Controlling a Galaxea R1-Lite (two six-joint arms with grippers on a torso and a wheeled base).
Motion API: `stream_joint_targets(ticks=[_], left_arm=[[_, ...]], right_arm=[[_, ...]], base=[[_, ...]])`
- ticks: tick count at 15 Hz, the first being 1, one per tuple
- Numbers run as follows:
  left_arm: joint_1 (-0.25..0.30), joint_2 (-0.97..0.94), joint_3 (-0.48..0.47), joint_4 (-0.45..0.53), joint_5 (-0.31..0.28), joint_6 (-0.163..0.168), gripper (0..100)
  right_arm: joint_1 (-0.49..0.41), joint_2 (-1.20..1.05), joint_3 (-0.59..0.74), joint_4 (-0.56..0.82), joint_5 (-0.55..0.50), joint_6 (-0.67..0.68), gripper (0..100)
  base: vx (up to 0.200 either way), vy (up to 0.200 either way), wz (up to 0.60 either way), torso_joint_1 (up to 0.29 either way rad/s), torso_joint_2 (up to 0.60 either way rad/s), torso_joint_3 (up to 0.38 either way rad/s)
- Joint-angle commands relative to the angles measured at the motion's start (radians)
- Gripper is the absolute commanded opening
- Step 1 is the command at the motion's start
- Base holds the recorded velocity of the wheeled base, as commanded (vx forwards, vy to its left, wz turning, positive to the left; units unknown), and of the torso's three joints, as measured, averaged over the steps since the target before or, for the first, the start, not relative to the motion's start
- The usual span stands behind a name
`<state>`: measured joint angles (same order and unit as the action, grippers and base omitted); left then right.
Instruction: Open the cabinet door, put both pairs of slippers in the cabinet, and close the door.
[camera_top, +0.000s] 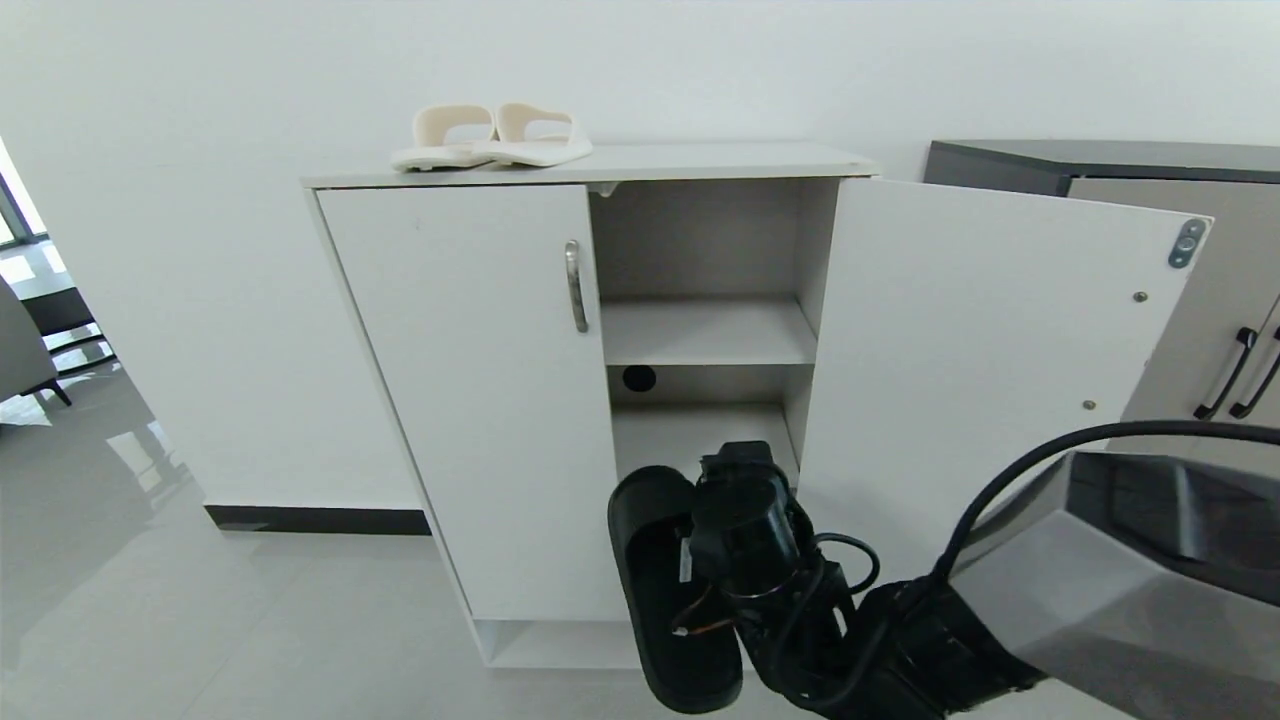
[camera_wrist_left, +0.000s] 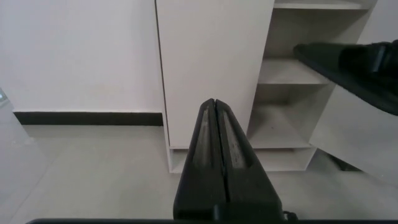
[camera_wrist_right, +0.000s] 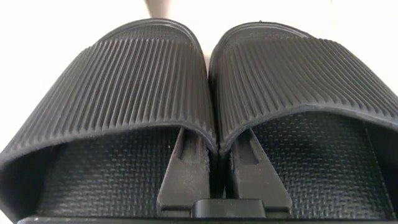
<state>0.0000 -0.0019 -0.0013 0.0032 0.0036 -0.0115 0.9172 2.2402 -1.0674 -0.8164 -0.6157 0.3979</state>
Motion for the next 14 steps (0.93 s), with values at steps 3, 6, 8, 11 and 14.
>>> stream_joint_targets(ticks=[3,6,8,11,14], left_arm=[[0.0,0.002,0.001,0.0,0.003,-0.001,0],[0.0,0.002,0.0,0.0,0.001,0.001,0],[0.0,0.002,0.0,0.0,0.003,0.001,0],[0.002,0.002,0.001,0.0,0.003,0.002,0],[0.0,0.002,0.001,0.0,0.001,0.001,0]], right_arm=[[-0.035,0.21,-0.068,-0.218,-0.096,-0.12,0],[-0.054,0.216,-0.158,-0.17,-0.136,-0.126,0],[-0.06,0.22,-0.22,-0.107,-0.165,-0.125,0],[-0.072,0.263,-0.335,-0.078,-0.213,-0.156,0],[-0.112,0.345,-0.433,-0.116,-0.202,-0.215,0]], base=[[0.0,0.0,0.0,0.003,0.0,-0.063],[0.0,0.0,0.0,0.002,0.0,-0.19],[0.0,0.0,0.0,0.002,0.0,-0.195],[0.0,0.0,0.0,0.005,0.0,-0.198],[0.0,0.0,0.0,0.002,0.0,-0.041]])
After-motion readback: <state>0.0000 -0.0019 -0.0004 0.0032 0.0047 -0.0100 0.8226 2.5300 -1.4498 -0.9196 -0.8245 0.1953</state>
